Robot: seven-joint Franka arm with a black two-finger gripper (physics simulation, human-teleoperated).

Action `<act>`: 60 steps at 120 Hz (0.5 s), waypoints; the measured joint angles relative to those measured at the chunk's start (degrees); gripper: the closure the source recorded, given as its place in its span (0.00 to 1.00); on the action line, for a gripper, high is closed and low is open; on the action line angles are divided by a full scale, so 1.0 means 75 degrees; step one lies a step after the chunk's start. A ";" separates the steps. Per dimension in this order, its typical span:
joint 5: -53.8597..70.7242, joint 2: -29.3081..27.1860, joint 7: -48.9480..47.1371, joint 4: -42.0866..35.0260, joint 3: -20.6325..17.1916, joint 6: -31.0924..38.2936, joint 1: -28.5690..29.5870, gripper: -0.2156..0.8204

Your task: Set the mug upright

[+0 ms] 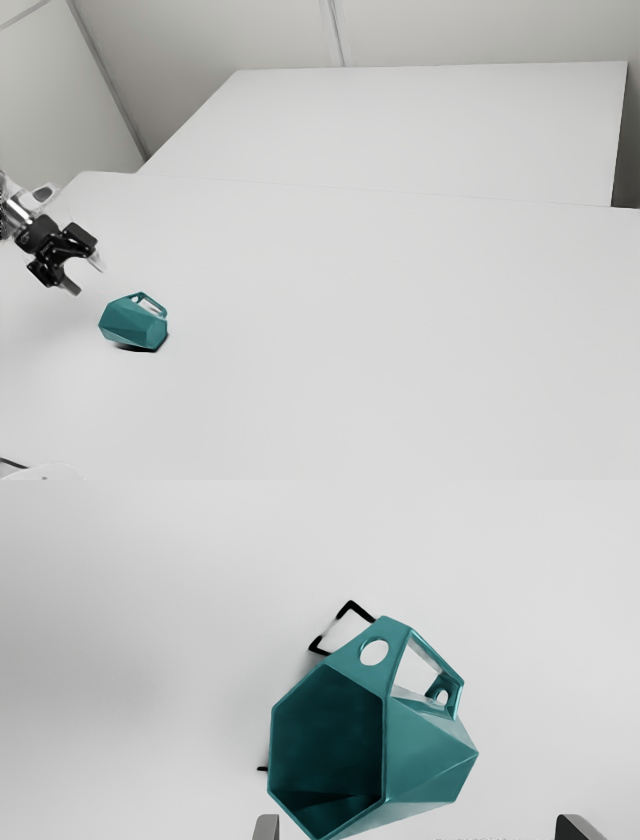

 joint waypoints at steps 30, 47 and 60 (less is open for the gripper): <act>-0.0224 0.0188 0.1305 -0.0866 -0.0065 0.0849 -0.0047 0.21; -0.0654 0.0101 0.1836 -0.1301 -0.0086 0.1169 -0.0015 0.21; -0.1034 -0.0033 0.2167 -0.1511 -0.0094 0.1298 0.0037 0.21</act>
